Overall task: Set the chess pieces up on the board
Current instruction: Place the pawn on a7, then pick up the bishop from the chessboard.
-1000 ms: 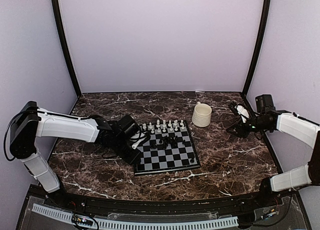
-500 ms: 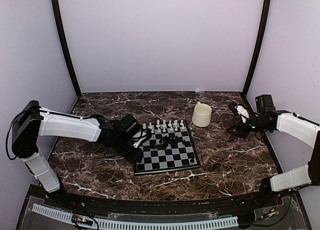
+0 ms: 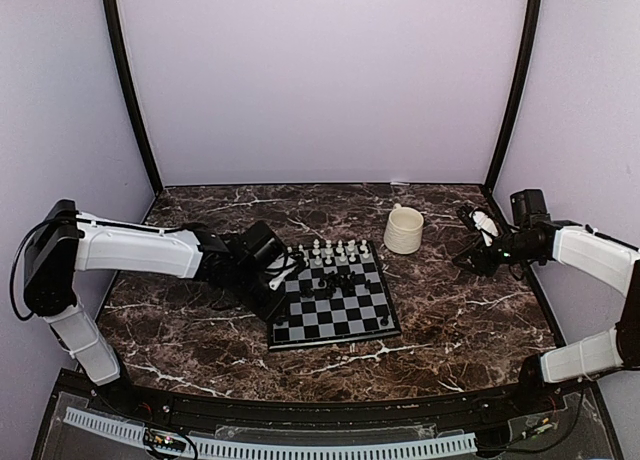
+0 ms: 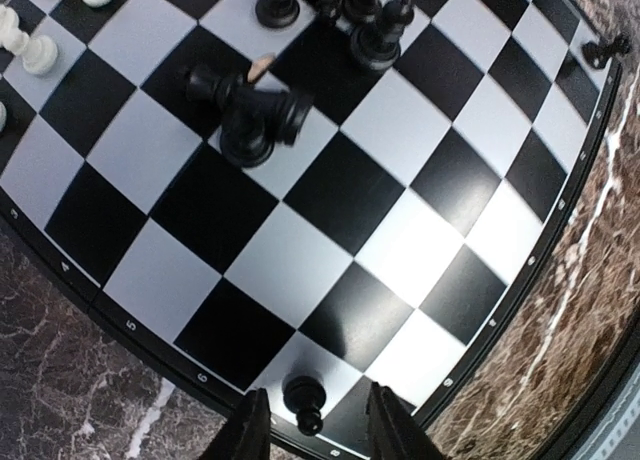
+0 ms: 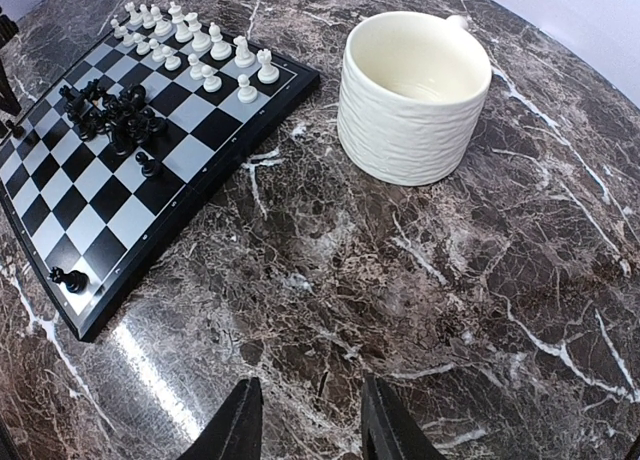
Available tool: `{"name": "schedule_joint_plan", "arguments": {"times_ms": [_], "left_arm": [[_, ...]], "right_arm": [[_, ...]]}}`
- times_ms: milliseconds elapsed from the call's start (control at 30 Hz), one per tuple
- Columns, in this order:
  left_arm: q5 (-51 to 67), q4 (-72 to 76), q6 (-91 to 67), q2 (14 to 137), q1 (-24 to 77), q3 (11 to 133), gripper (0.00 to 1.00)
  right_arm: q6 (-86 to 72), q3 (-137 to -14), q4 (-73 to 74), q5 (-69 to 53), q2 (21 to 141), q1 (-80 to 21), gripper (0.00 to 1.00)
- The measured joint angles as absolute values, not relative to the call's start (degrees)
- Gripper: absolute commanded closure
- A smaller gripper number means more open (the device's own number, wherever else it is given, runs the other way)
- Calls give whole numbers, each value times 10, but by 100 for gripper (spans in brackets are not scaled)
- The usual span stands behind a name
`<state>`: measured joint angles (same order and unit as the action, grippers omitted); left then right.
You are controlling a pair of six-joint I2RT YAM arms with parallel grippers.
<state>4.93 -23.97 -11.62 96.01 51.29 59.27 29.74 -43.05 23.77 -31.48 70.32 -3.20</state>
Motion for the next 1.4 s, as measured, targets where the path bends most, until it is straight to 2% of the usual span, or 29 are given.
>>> {"name": "schedule_joint_plan", "arguments": {"times_ms": [233,367,500,667,867,1400], "left_arm": [[51,-257,-110,943,513,677,61],[48,-250,-97,950,513,743,68],[48,-244,-92,1016,513,847,73],[55,-242,-96,1109,513,916,76],[84,-252,-105,1181,513,946,70],[86,-247,-109,1229,513,966,75]], "right_arm": [[297,-430,237,-315,703,-32,65],[297,-430,238,-315,703,-32,65],[297,-430,238,-315,703,-32,65],[297,-430,237,-314,702,-32,64],[298,-429,237,-313,702,-32,64],[298,-428,237,-312,702,-32,64]]}}
